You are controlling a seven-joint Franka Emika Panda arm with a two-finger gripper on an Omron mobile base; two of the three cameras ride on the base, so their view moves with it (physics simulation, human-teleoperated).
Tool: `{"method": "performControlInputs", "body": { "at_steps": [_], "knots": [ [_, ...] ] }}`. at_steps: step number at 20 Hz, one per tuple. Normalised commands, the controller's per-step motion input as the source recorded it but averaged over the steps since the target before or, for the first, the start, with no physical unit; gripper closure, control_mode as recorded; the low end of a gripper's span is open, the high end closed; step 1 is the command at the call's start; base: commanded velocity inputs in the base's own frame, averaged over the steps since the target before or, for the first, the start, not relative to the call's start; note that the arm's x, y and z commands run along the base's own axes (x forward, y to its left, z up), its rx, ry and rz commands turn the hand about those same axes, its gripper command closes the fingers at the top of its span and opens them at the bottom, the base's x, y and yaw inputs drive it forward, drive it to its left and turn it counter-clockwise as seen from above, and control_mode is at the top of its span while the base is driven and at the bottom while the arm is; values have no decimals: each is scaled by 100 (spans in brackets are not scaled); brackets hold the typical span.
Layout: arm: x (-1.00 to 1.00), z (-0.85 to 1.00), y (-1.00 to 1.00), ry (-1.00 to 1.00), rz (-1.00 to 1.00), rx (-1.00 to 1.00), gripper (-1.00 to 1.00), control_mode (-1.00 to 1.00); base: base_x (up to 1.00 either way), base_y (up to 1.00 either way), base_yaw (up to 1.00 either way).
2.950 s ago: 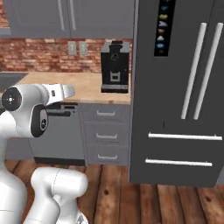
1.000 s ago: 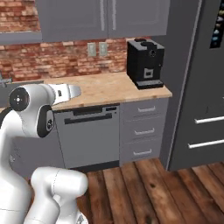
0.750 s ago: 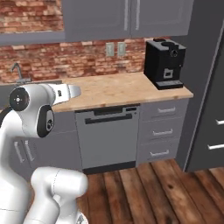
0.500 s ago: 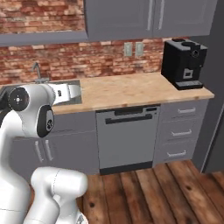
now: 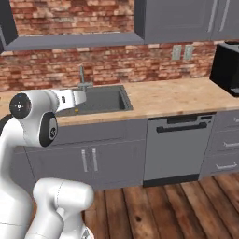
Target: Open the cabinet directly in front. Then move the wine and the mug to the dining counter with the candle on it.
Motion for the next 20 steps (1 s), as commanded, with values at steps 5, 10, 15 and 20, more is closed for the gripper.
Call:
{"method": "performControlInputs", "body": {
  "at_steps": [5,10,15,20],
  "knots": [
    [0,0,0,0,0,0,-100,100,-35,100,8],
    [0,0,0,0,0,0,-100,100,-13,100,5],
    [0,0,0,0,0,0,-100,100,0,100,1],
    [0,0,0,0,0,0,-100,100,5,100,0]
  ]
}}
